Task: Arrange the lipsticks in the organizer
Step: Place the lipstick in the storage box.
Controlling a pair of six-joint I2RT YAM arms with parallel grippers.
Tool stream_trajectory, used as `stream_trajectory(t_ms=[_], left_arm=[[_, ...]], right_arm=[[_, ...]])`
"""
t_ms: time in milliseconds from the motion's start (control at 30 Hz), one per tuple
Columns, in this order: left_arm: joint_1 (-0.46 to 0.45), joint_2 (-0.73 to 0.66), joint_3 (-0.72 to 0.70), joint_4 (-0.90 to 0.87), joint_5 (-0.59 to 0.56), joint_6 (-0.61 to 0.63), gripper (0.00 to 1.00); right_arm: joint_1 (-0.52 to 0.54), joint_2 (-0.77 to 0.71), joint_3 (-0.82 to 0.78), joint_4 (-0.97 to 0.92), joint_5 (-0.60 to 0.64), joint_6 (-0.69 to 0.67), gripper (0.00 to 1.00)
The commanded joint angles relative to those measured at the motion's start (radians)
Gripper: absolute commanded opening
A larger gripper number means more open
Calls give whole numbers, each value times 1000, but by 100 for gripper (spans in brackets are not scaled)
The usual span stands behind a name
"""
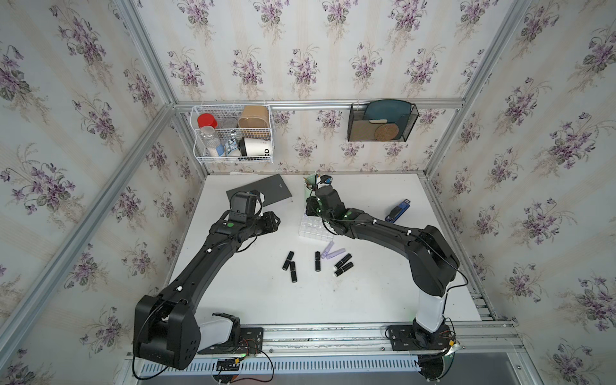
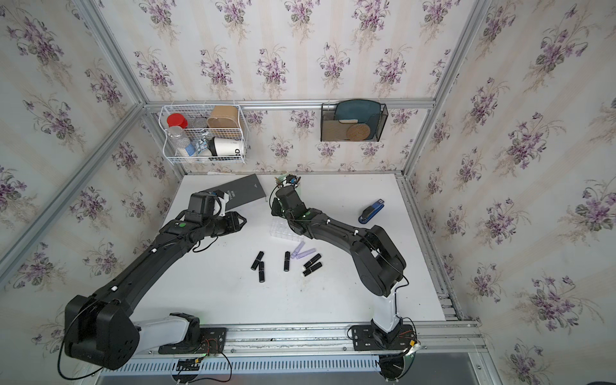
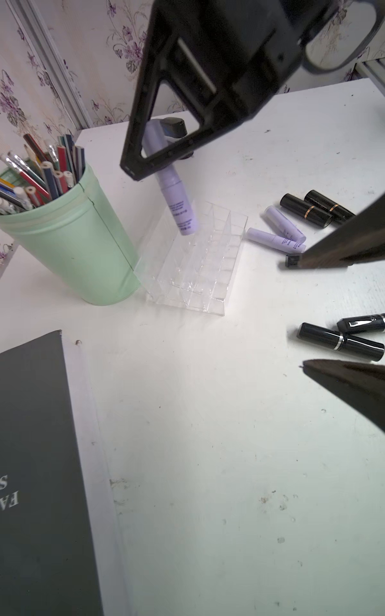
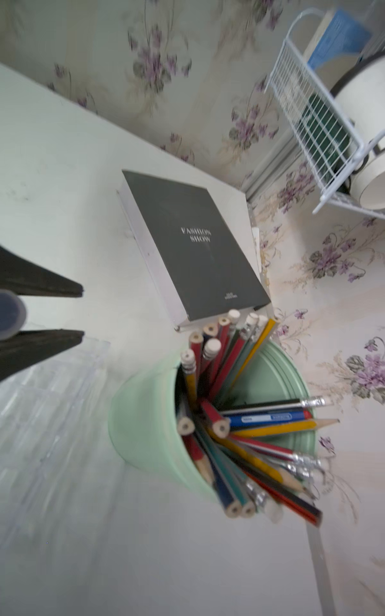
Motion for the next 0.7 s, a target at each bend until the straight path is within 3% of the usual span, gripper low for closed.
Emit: stream_trajectory(t_ms=[0,667], left_arm=[[6,6,-14,5,36,4,49],[16,4,-55,42,58,20,48]], right_arm=[[16,37,18,97,174,-156,13],[36,171,59,157,183,-182,12]])
